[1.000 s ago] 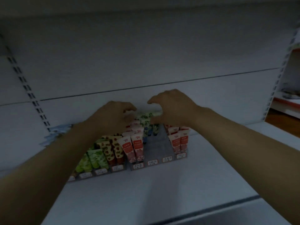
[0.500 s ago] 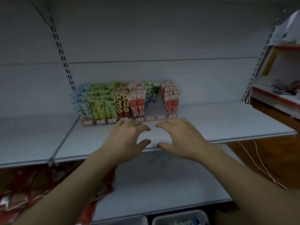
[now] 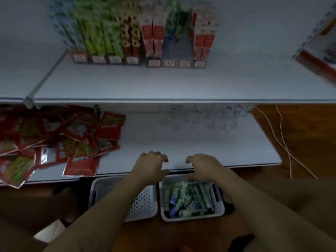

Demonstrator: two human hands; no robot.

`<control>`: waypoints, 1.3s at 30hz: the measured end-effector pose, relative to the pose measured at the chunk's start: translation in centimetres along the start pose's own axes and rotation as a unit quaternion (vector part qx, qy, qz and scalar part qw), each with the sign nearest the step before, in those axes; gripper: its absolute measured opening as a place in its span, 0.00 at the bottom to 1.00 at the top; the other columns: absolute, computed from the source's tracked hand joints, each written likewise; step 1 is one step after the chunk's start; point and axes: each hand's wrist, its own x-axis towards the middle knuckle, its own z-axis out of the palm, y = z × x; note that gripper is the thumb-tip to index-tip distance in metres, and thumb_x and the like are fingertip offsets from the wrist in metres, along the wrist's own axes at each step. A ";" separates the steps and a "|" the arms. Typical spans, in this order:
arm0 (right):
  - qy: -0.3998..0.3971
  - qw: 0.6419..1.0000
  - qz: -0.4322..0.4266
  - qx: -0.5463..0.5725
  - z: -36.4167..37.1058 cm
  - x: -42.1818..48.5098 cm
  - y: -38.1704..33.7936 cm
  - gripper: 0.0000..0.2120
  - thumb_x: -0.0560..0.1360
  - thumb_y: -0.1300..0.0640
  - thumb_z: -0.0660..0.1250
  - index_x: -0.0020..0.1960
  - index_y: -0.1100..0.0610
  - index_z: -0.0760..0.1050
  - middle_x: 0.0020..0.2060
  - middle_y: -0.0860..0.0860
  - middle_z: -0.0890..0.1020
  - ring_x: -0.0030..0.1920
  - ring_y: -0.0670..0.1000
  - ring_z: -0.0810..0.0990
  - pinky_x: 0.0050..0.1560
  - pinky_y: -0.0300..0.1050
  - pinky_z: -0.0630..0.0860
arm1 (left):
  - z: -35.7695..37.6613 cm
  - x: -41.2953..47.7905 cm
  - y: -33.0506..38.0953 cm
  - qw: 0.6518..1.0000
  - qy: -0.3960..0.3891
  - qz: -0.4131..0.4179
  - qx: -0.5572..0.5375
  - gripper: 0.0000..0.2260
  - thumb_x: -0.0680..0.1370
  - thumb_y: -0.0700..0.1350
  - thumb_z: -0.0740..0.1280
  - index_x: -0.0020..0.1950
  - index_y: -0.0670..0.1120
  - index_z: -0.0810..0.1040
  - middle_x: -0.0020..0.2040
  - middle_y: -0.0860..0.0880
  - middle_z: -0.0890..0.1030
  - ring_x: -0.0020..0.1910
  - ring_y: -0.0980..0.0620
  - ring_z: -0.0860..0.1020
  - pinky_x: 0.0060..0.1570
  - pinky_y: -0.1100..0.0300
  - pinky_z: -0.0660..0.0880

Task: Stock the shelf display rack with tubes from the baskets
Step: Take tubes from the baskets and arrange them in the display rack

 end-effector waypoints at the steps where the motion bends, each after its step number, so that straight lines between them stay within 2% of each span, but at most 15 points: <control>1: -0.029 1.000 0.007 0.008 1.2 0.4 0.4 0.26 0.76 0.45 0.66 0.70 0.54 0.66 0.62 0.55 0.74 0.58 0.56 0.74 0.56 0.49 0.74 | 1.3 0.3 -0.1 1.000 -0.019 -0.002 -0.002 0.20 0.78 0.58 0.63 0.67 0.52 0.71 0.63 0.49 0.75 0.62 0.47 0.72 0.61 0.51 0.66; 6: -0.128 0.988 0.058 0.061 7.1 2.8 2.5 0.22 0.77 0.45 0.64 0.66 0.58 0.71 0.55 0.56 0.78 0.45 0.54 0.76 0.49 0.50 0.77 | 6.2 2.0 -0.2 0.997 -0.077 -0.007 -0.023 0.17 0.79 0.55 0.61 0.64 0.49 0.74 0.59 0.47 0.76 0.58 0.46 0.74 0.58 0.51 0.69; 9: -0.194 0.973 0.082 0.096 10.3 4.2 3.2 0.19 0.80 0.52 0.61 0.65 0.63 0.72 0.46 0.63 0.77 0.33 0.54 0.64 0.39 0.50 0.68 | 8.2 2.7 0.4 0.993 -0.117 -0.010 -0.011 0.13 0.79 0.50 0.61 0.60 0.45 0.76 0.56 0.45 0.78 0.54 0.46 0.76 0.48 0.56 0.72; 11: -0.204 0.969 0.085 0.113 11.8 5.2 3.1 0.07 0.80 0.57 0.61 0.54 0.57 0.76 0.36 0.63 0.72 0.30 0.53 0.58 0.38 0.54 0.66 | 9.6 3.1 1.0 0.989 -0.150 0.003 0.010 0.11 0.79 0.47 0.62 0.58 0.45 0.76 0.54 0.44 0.78 0.52 0.45 0.77 0.43 0.57 0.70; 13: -0.194 0.970 0.085 0.123 13.0 6.3 3.0 0.08 0.79 0.60 0.61 0.41 0.54 0.70 0.31 0.56 0.64 0.29 0.52 0.58 0.37 0.54 0.66 | 11.0 3.3 1.9 0.983 -0.181 0.019 0.021 0.10 0.78 0.45 0.64 0.56 0.43 0.75 0.52 0.43 0.79 0.49 0.45 0.78 0.41 0.55 0.72; 16: -0.190 0.967 0.086 0.147 13.9 7.4 2.4 0.05 0.78 0.61 0.60 0.48 0.58 0.75 0.33 0.55 0.66 0.30 0.52 0.61 0.35 0.48 0.65 | 13.2 3.7 2.9 0.978 -0.207 0.016 0.008 0.16 0.75 0.43 0.68 0.60 0.41 0.73 0.50 0.42 0.79 0.46 0.44 0.79 0.38 0.53 0.76; 19: -0.211 0.957 0.097 0.173 15.4 8.0 1.5 0.08 0.79 0.62 0.60 0.41 0.58 0.73 0.34 0.56 0.71 0.31 0.52 0.68 0.33 0.46 0.67 | 14.9 4.1 3.4 0.980 -0.201 -0.005 -0.006 0.24 0.76 0.45 0.68 0.70 0.41 0.66 0.55 0.41 0.78 0.49 0.43 0.79 0.38 0.55 0.74; 21: -0.213 0.949 0.099 0.208 16.9 8.4 1.2 0.07 0.79 0.58 0.62 0.53 0.59 0.77 0.47 0.57 0.79 0.44 0.55 0.77 0.45 0.46 0.75 | 15.8 4.7 3.5 0.980 -0.201 -0.015 -0.003 0.22 0.76 0.45 0.67 0.69 0.42 0.67 0.55 0.42 0.78 0.50 0.44 0.79 0.38 0.56 0.73; 22: -0.213 0.946 0.098 0.226 17.7 8.5 1.1 0.15 0.79 0.55 0.62 0.64 0.57 0.74 0.57 0.57 0.78 0.53 0.55 0.78 0.54 0.47 0.75 | 16.2 5.0 3.6 0.979 -0.202 -0.016 0.001 0.20 0.76 0.45 0.66 0.67 0.43 0.69 0.55 0.43 0.79 0.50 0.45 0.79 0.38 0.56 0.72; 24: -0.211 0.942 0.082 0.249 18.2 8.4 1.1 0.28 0.79 0.51 0.63 0.75 0.54 0.60 0.69 0.55 0.71 0.66 0.56 0.71 0.65 0.48 0.68 | 17.0 5.5 3.8 0.980 -0.195 -0.020 0.006 0.16 0.77 0.47 0.65 0.63 0.45 0.72 0.55 0.45 0.79 0.52 0.47 0.78 0.41 0.57 0.71; 26: -0.211 0.939 0.080 0.260 18.5 8.7 1.3 0.33 0.78 0.50 0.64 0.77 0.52 0.53 0.73 0.55 0.65 0.70 0.56 0.67 0.68 0.48 0.64 | 18.1 5.9 4.1 0.980 -0.198 -0.026 -0.001 0.14 0.78 0.47 0.63 0.62 0.46 0.74 0.57 0.45 0.78 0.55 0.47 0.76 0.50 0.56 0.73; 30: -0.212 0.936 0.102 0.264 18.7 9.5 1.2 0.34 0.76 0.55 0.67 0.77 0.55 0.55 0.72 0.57 0.66 0.70 0.56 0.67 0.70 0.49 0.65 | 19.3 6.6 4.7 0.975 -0.217 -0.045 -0.010 0.22 0.77 0.51 0.66 0.68 0.45 0.69 0.58 0.45 0.77 0.56 0.47 0.76 0.54 0.53 0.74; 33: -0.140 0.939 0.132 0.285 19.2 9.3 1.0 0.27 0.75 0.56 0.68 0.72 0.54 0.64 0.64 0.55 0.76 0.63 0.55 0.75 0.62 0.46 0.72 | 19.3 7.1 4.6 0.975 -0.201 -0.090 -0.024 0.26 0.78 0.51 0.65 0.71 0.43 0.61 0.53 0.45 0.79 0.47 0.49 0.79 0.38 0.57 0.72; 35: -0.110 0.939 0.143 0.293 19.1 9.2 0.9 0.22 0.77 0.56 0.65 0.69 0.54 0.68 0.61 0.54 0.78 0.60 0.54 0.77 0.59 0.46 0.73 | 19.2 7.5 4.6 0.968 -0.205 -0.133 -0.049 0.25 0.79 0.48 0.64 0.71 0.41 0.60 0.50 0.45 0.79 0.42 0.50 0.78 0.33 0.57 0.69; 39: -0.083 0.923 0.198 0.320 19.2 9.4 1.3 0.16 0.80 0.54 0.60 0.65 0.58 0.74 0.61 0.57 0.78 0.60 0.56 0.77 0.59 0.46 0.73 | 18.5 8.3 4.7 0.956 -0.239 -0.148 -0.085 0.06 0.77 0.43 0.64 0.50 0.41 0.76 0.45 0.43 0.80 0.40 0.49 0.78 0.28 0.60 0.71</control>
